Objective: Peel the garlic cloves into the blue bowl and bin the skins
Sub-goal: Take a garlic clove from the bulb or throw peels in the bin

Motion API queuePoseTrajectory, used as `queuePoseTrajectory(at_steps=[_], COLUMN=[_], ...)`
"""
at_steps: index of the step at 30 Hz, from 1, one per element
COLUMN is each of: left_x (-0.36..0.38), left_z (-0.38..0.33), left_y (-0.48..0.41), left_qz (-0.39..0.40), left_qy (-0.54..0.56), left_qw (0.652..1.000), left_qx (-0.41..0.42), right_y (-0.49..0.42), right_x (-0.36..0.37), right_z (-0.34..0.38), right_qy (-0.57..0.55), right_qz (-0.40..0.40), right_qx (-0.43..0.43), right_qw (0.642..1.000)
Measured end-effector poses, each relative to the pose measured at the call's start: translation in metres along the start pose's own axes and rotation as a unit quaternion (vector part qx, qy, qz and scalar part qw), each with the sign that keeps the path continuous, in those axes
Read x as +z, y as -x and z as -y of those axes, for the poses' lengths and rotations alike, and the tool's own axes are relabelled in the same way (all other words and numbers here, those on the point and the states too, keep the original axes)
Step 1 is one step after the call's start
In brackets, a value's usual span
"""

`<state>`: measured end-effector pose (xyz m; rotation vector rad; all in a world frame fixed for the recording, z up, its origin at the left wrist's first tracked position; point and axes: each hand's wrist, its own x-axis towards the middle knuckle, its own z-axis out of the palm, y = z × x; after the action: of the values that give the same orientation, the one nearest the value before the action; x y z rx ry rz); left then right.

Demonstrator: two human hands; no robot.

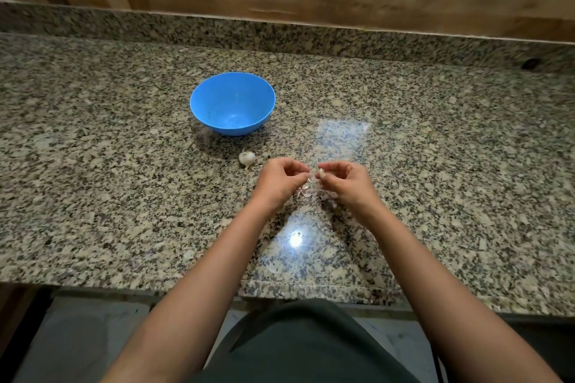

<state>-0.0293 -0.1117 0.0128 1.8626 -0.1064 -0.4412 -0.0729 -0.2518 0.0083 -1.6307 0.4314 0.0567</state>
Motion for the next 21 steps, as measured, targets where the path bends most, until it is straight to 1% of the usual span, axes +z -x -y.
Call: queuePoseTrajectory(at_steps=[3,6,10,13,15,18,21], left_x=[0.000,-0.001,-0.001,-0.001,-0.002,-0.007,-0.012], left_z=[0.005,0.008,0.009,0.010,0.011,0.011,0.013], left_y=[-0.001,-0.001,0.004,0.006,0.008,0.011,0.015], left_qz=[-0.026,-0.009,0.041,0.042,0.038,0.030,0.043], left_qy=[-0.128,-0.183,-0.227,-0.243,-0.232,-0.194,-0.179], left_qw=[0.990,0.982,0.972,0.968,0.971,0.980,0.982], left_qx=[0.049,0.049,0.040,0.037,0.038,0.036,0.036], right_y=[-0.016,-0.028,-0.030,-0.017,-0.008,-0.002,-0.003], right_x=[-0.002,-0.001,0.004,0.009,0.014,0.022,0.025], right_z=[0.004,0.008,0.006,0.002,-0.001,-0.001,-0.001], right_qy=[0.141,0.247,0.313,0.327,0.342,0.408,0.446], right_qz=[-0.035,-0.038,-0.044,-0.052,-0.010,0.076,0.115], right_qx=[-0.011,-0.028,-0.049,-0.078,-0.098,-0.101,-0.103], right_qw=[0.989,0.968,0.947,0.940,0.934,0.904,0.882])
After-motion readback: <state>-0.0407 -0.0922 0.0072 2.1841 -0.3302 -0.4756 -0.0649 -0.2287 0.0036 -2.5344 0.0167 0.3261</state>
